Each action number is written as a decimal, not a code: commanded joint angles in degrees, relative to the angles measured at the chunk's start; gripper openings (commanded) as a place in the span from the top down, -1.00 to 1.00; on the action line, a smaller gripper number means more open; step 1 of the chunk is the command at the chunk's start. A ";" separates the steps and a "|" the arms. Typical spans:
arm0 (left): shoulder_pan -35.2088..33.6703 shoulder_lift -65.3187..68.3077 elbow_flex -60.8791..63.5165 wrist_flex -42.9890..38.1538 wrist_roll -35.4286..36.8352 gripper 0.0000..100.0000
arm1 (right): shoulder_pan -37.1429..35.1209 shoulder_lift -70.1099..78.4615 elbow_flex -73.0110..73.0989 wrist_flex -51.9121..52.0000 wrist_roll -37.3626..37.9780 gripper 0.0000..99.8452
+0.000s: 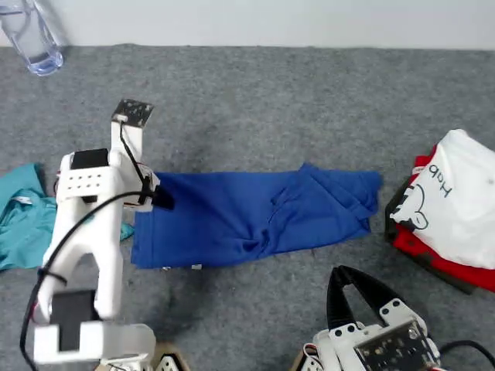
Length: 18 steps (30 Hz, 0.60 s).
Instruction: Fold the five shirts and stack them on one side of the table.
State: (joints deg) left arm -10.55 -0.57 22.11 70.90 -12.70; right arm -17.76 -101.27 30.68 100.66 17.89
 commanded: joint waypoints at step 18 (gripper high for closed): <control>-0.97 21.27 -8.40 -1.32 0.53 0.85 | -0.13 0.40 0.00 2.42 -0.26 0.98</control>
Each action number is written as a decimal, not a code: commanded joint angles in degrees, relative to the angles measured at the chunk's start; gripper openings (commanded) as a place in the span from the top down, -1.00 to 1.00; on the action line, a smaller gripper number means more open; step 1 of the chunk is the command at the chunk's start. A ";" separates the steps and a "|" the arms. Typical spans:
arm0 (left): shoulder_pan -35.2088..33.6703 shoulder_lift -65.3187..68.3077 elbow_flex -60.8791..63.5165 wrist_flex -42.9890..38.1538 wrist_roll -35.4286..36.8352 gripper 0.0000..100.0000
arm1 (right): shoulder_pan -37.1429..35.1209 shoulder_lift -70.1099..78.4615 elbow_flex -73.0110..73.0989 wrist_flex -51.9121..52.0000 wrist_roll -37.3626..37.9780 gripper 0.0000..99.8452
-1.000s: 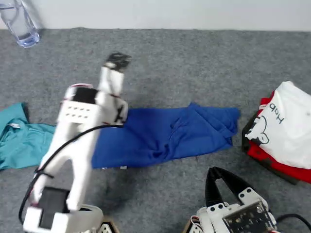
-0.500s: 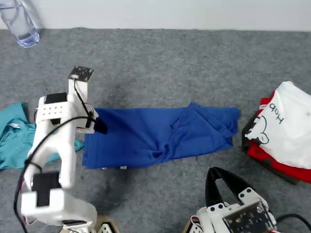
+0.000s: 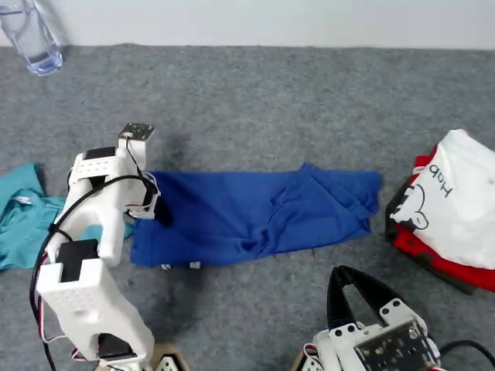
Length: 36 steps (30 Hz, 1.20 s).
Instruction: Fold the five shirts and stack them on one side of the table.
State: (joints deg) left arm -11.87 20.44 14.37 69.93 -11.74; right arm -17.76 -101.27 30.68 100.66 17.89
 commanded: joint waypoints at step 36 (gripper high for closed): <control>32.09 -21.54 -18.24 29.98 10.37 0.98 | -0.13 0.40 -0.09 2.33 -0.44 0.98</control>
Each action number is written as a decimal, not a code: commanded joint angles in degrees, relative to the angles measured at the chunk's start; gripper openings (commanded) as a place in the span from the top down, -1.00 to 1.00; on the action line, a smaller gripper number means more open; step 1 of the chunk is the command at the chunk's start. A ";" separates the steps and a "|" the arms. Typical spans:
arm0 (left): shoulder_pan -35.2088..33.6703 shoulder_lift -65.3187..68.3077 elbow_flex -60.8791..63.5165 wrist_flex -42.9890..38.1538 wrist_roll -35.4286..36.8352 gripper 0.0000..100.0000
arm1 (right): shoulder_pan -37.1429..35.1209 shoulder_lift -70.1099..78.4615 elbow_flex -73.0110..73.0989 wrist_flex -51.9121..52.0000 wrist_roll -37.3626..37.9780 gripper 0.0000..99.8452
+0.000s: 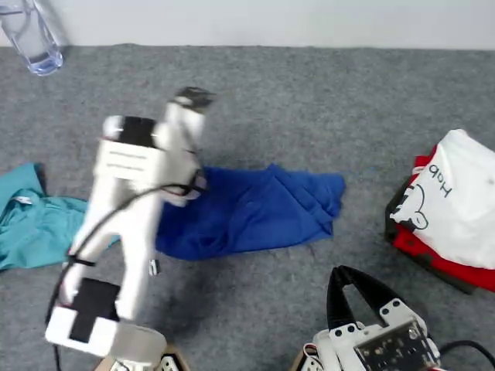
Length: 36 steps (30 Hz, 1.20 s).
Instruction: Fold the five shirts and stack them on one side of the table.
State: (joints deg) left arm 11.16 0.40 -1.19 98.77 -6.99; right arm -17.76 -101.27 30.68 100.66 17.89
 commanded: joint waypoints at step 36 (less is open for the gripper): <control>22.59 44.57 -63.08 1.93 27.43 0.49 | -0.22 0.40 0.88 2.33 -0.09 0.98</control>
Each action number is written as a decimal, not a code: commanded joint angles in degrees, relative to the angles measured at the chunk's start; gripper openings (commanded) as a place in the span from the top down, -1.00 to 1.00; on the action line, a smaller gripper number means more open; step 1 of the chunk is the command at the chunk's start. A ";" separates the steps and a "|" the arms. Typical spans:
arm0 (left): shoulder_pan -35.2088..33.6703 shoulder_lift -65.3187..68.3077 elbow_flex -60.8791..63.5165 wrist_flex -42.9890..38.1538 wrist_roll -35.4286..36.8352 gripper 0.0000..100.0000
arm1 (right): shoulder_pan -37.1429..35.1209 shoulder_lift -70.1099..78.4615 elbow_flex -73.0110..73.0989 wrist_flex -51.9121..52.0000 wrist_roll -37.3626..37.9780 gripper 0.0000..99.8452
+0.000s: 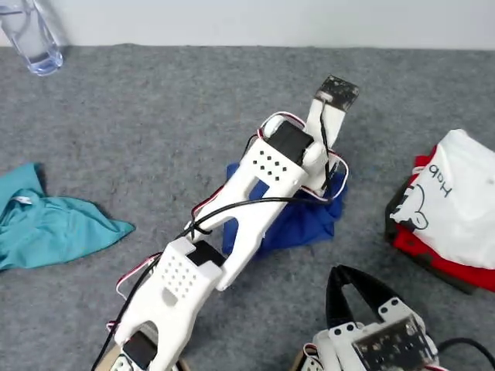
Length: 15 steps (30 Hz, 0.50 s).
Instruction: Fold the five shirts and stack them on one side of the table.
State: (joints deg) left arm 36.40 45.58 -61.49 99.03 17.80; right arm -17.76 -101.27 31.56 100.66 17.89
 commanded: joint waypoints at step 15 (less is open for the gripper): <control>-7.30 -8.44 10.95 1.76 -4.84 0.94 | -0.22 0.40 0.00 2.33 -0.09 0.98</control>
State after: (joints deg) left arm 27.87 42.95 -55.78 99.12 14.90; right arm -17.76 -101.27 31.56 100.66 17.89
